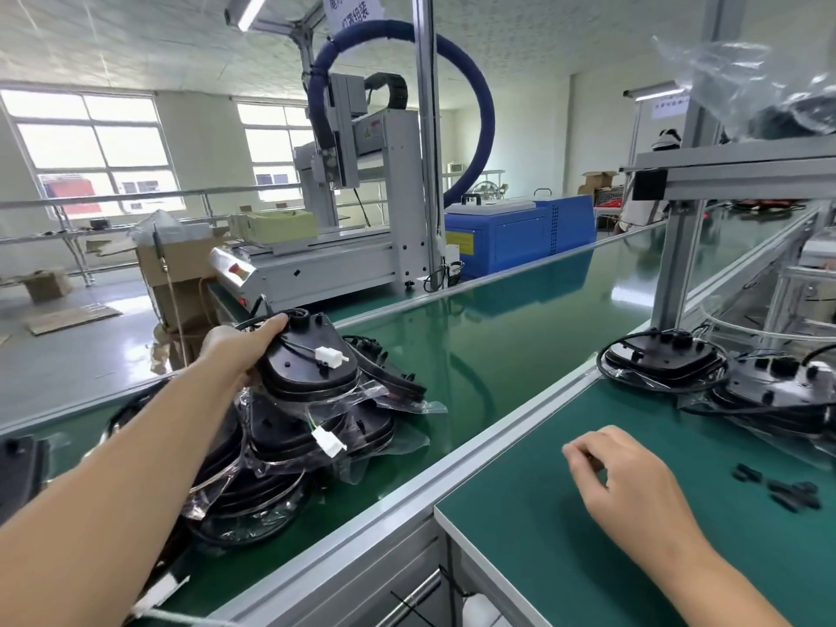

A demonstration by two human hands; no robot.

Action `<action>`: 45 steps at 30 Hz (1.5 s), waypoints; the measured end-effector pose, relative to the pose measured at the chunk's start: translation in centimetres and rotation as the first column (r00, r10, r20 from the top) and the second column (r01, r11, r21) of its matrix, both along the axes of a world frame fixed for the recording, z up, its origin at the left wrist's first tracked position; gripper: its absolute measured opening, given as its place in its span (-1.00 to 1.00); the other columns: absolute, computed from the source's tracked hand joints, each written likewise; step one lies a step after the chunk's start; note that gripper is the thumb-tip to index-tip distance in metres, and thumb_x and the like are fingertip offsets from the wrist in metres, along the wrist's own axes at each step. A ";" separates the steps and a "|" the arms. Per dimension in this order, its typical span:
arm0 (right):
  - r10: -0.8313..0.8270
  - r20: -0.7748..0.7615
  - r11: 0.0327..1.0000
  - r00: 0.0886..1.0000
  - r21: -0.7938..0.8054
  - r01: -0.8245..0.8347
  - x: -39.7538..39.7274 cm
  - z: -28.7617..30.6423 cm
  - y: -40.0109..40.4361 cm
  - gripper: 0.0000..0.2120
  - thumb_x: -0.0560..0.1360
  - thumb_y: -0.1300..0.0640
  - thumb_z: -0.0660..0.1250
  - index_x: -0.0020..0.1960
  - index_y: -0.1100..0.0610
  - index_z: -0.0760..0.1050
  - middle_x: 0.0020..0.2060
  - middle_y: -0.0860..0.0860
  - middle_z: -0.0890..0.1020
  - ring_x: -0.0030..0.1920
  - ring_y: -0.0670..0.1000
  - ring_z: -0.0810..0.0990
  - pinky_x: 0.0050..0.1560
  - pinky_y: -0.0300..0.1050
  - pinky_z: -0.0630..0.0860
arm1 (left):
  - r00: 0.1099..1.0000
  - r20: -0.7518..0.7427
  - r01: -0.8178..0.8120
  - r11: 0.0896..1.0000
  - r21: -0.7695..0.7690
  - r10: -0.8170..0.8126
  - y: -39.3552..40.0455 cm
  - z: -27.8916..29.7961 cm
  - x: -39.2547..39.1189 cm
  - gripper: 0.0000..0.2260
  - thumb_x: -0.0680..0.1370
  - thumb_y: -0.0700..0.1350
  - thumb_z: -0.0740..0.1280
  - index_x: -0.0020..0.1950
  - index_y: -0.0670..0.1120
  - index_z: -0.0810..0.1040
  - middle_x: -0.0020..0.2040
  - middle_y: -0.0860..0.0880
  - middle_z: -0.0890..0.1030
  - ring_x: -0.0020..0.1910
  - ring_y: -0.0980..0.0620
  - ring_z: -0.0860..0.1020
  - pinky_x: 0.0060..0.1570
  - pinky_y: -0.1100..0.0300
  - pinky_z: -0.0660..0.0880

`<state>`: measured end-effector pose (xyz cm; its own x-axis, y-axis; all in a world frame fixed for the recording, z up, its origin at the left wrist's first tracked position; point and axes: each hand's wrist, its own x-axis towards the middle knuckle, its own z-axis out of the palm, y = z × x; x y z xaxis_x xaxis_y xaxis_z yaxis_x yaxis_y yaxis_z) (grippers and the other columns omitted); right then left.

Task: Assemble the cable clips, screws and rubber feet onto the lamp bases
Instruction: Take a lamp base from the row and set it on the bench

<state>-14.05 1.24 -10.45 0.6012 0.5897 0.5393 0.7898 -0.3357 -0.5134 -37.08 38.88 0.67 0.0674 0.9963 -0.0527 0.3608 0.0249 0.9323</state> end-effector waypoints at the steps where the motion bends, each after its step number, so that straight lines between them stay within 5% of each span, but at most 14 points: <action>1: 0.009 0.007 1.000 1.000 -0.001 -0.009 -0.2 0.1 0.1 -0.86 0.53 0.11 0.35 -0.22 -0.01 0.56 -0.31 -0.11 0.52 -0.34 -0.16 0.47 -0.32 -0.33 0.32 | 0.998 -0.064 0.005 1.000 0.027 -0.003 -0.4 0.2 -0.1 -0.23 0.27 0.31 0.51 0.17 -0.27 0.47 -0.01 -0.22 0.65 -0.08 -0.20 0.66 -0.01 -0.09 0.61; 4: 0.020 0.024 1.000 1.000 -0.010 -0.019 -0.5 0.2 0.2 -0.86 0.52 0.11 0.36 -0.22 -0.01 0.56 -0.31 -0.12 0.52 -0.35 -0.16 0.47 -0.32 -0.32 0.32 | 0.951 -0.309 0.034 0.993 0.116 0.003 -1.6 1.0 -0.3 -0.30 0.36 0.41 0.35 -0.07 -0.28 0.54 -0.19 -0.22 0.67 -0.26 -0.17 0.67 -0.12 -0.04 0.64; 8: -0.002 0.032 1.000 0.999 -0.014 0.002 -0.3 0.4 -0.4 -0.86 0.52 0.11 0.36 -0.22 -0.01 0.55 -0.30 -0.12 0.52 -0.34 -0.15 0.47 -0.31 -0.30 0.34 | 0.666 -0.692 0.112 0.881 0.460 0.277 -3.6 2.0 -0.6 -0.22 0.42 0.49 0.07 -0.32 -0.25 0.55 -0.37 -0.14 0.58 -0.42 -0.07 0.54 -0.43 0.17 0.43; 11: -0.021 0.031 1.000 0.999 0.008 0.021 0.0 0.7 -1.1 -0.85 0.53 0.10 0.34 -0.23 0.00 0.54 -0.31 -0.12 0.51 -0.32 -0.13 0.48 -0.31 -0.26 0.37 | 0.636 -0.572 0.146 0.648 0.748 0.517 -4.9 2.7 0.1 -0.32 0.48 0.40 0.14 -0.23 -0.25 0.53 -0.30 -0.16 0.52 -0.36 -0.10 0.49 -0.43 0.20 0.30; 16: -0.031 0.003 0.999 1.000 0.008 0.031 0.5 1.4 -2.2 -0.81 0.56 0.08 0.30 -0.23 0.04 0.52 -0.28 -0.08 0.51 -0.26 -0.06 0.49 -0.20 -0.06 0.49 | 0.783 -0.478 0.263 0.483 0.835 0.398 -8.2 3.5 5.5 -0.58 0.55 0.20 0.21 -0.24 -0.12 0.54 -0.21 -0.12 0.56 -0.21 -0.15 0.52 -0.34 0.12 0.39; 23: -0.114 0.042 0.993 0.993 0.043 0.112 1.6 2.2 -7.5 -0.81 0.56 0.04 0.25 -0.20 0.02 0.52 -0.28 -0.13 0.48 -0.23 -0.10 0.47 -0.20 -0.13 0.48 | 0.758 -0.642 0.537 0.449 0.714 0.115 -15.3 2.3 17.3 -0.76 0.52 0.13 0.28 -0.21 0.00 0.57 -0.22 -0.05 0.56 -0.14 -0.14 0.54 -0.22 0.11 0.43; 28: -0.256 0.073 0.963 0.964 0.108 0.247 3.3 2.3 -12.7 -0.85 0.53 0.14 0.36 -0.22 0.07 0.53 -0.30 -0.13 0.49 -0.28 -0.08 0.47 -0.24 -0.19 0.45 | 0.642 -0.673 0.749 0.489 0.446 -0.369 -20.9 -0.2 26.3 -0.75 0.52 0.17 0.30 -0.20 0.02 0.53 -0.20 0.02 0.57 -0.18 -0.02 0.49 -0.18 0.16 0.41; 33: -0.374 -0.018 0.909 0.927 0.191 0.370 5.4 2.1 -16.1 -0.82 0.53 0.18 0.37 -0.25 0.09 0.53 -0.32 -0.12 0.49 -0.29 -0.06 0.47 -0.25 -0.18 0.43 | 0.518 -0.437 0.855 0.465 0.230 -0.736 -25.9 -3.1 33.0 -0.71 0.51 0.06 0.38 -0.24 -0.14 0.61 -0.25 -0.13 0.64 -0.29 -0.05 0.51 -0.25 0.22 0.43; 36: -0.420 -0.080 0.874 0.904 0.231 0.427 6.3 1.9 -17.7 -0.81 0.54 0.17 0.34 -0.25 0.06 0.53 -0.30 -0.10 0.52 -0.27 -0.04 0.49 -0.22 -0.16 0.44 | 0.458 -0.341 0.889 0.414 0.197 -0.821 -29.8 -4.1 36.4 -0.72 0.51 0.05 0.37 -0.24 -0.14 0.62 -0.23 -0.15 0.66 -0.29 -0.05 0.54 -0.14 0.16 0.52; 39: -0.482 -0.049 0.843 0.875 0.245 0.479 6.9 2.1 -18.7 -0.80 0.54 0.16 0.33 -0.26 0.04 0.50 -0.32 -0.13 0.49 -0.26 -0.05 0.48 -0.25 -0.21 0.41 | 0.384 -0.229 0.920 0.347 0.185 -0.895 -34.3 -4.0 39.6 -0.65 0.54 0.10 0.33 -0.19 -0.19 0.61 -0.21 -0.21 0.65 -0.32 -0.03 0.49 -0.25 0.16 0.48; 45: -0.641 -0.069 0.721 0.764 0.286 0.631 7.6 1.9 -20.6 -0.82 0.56 0.09 0.28 -0.23 0.02 0.51 -0.32 -0.14 0.48 -0.25 -0.09 0.48 -0.23 -0.27 0.40 | 0.313 -0.153 0.949 0.304 0.081 -0.937 -42.6 -3.9 45.3 -0.61 0.53 0.17 0.30 -0.34 -0.04 0.31 -0.38 -0.02 0.40 -0.40 -0.02 0.39 -0.30 0.16 0.37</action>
